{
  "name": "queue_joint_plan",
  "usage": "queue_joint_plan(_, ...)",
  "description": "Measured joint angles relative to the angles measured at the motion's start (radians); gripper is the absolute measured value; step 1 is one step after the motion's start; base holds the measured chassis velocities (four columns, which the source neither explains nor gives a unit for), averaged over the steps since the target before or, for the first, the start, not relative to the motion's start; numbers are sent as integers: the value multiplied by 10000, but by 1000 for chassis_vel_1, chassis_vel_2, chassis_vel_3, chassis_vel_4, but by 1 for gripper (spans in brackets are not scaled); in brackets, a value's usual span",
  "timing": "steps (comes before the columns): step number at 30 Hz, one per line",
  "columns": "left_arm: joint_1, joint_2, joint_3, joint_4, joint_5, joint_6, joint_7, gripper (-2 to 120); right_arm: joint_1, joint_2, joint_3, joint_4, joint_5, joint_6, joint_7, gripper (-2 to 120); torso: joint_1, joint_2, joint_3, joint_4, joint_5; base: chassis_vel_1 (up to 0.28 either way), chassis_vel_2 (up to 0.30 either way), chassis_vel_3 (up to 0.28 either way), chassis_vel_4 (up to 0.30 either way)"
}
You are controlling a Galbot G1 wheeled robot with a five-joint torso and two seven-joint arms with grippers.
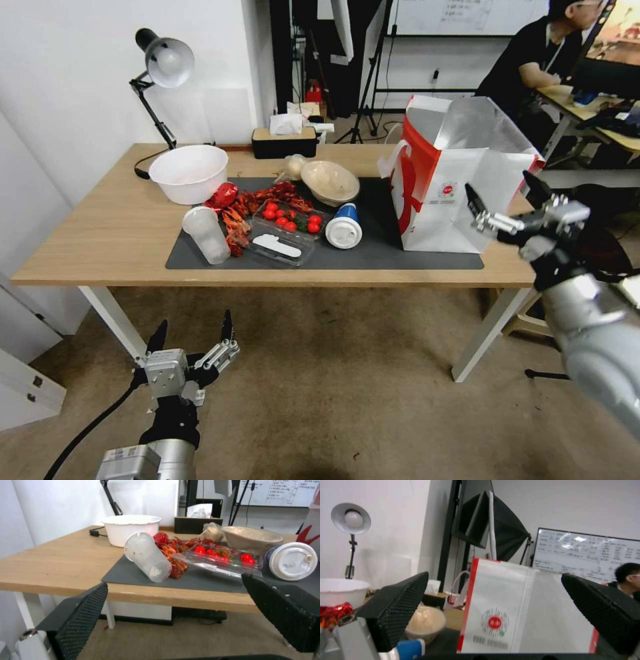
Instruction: Pick up the food delivery bag from the floor and place it on the table.
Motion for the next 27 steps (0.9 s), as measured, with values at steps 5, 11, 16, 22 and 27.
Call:
queue_joint_plan(5,-35,-39,30,106,164,12,-8,100,-1386,933,-359,437,-1569,215,672,100,0,1,-1,-1,0,0,0,0,0)
queue_joint_plan(11,-61,-102,93,203,290,-35,26,100,-2010,2100,-1030,388,-2719,339,1381,100,0,0,0,0,2,0,0,0,0)
queue_joint_plan(16,-87,-113,92,262,307,-88,3,100,-2329,3037,-1590,277,-3270,493,1564,100,-1,0,0,-1,1,0,0,0,0)
queue_joint_plan(22,-62,-152,77,295,337,-209,-11,100,-2247,3903,-2226,-102,-3610,631,1506,100,0,0,0,-1,3,0,0,0,0)
queue_joint_plan(27,-51,-241,135,341,405,-323,-53,100,-2101,4480,-2500,-478,-3706,761,1428,100,0,-1,1,0,2,0,0,0,0)
